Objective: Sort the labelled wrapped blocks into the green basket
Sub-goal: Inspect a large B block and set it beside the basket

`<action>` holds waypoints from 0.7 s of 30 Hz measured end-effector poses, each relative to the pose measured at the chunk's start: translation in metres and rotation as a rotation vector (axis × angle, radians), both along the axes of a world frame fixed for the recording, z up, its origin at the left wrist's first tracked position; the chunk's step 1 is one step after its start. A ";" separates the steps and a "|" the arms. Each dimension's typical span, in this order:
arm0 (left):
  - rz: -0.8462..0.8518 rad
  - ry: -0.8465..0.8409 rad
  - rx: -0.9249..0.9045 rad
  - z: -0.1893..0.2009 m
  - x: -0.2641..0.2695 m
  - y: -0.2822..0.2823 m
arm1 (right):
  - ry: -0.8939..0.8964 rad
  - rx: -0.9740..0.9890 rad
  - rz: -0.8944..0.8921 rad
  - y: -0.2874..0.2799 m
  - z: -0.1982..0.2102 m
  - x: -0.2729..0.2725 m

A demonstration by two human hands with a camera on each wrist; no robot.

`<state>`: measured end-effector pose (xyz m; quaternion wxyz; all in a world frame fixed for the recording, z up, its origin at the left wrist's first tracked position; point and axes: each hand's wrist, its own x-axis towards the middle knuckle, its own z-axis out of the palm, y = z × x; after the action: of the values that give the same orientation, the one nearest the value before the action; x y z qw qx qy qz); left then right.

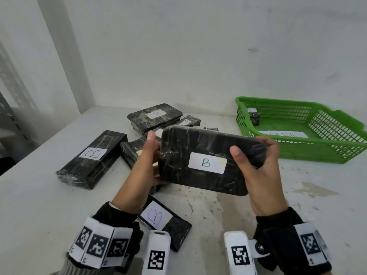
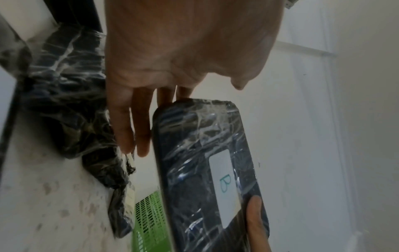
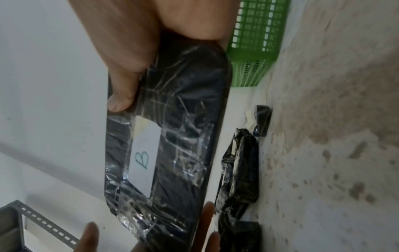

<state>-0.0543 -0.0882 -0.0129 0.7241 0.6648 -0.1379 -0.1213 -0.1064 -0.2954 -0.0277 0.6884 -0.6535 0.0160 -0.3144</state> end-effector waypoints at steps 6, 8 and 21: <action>-0.081 0.008 -0.094 0.004 -0.004 0.001 | -0.079 -0.113 0.006 -0.001 0.003 -0.003; -0.011 -0.027 -0.139 0.002 -0.002 0.002 | -0.051 -0.101 0.080 0.000 0.001 -0.002; 0.217 -0.103 -0.307 -0.001 0.001 0.003 | 0.293 0.073 0.481 0.002 0.002 -0.004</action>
<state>-0.0535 -0.0857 -0.0135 0.8178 0.5629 -0.1191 0.0140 -0.1103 -0.2935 -0.0260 0.7566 -0.6518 -0.0290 -0.0437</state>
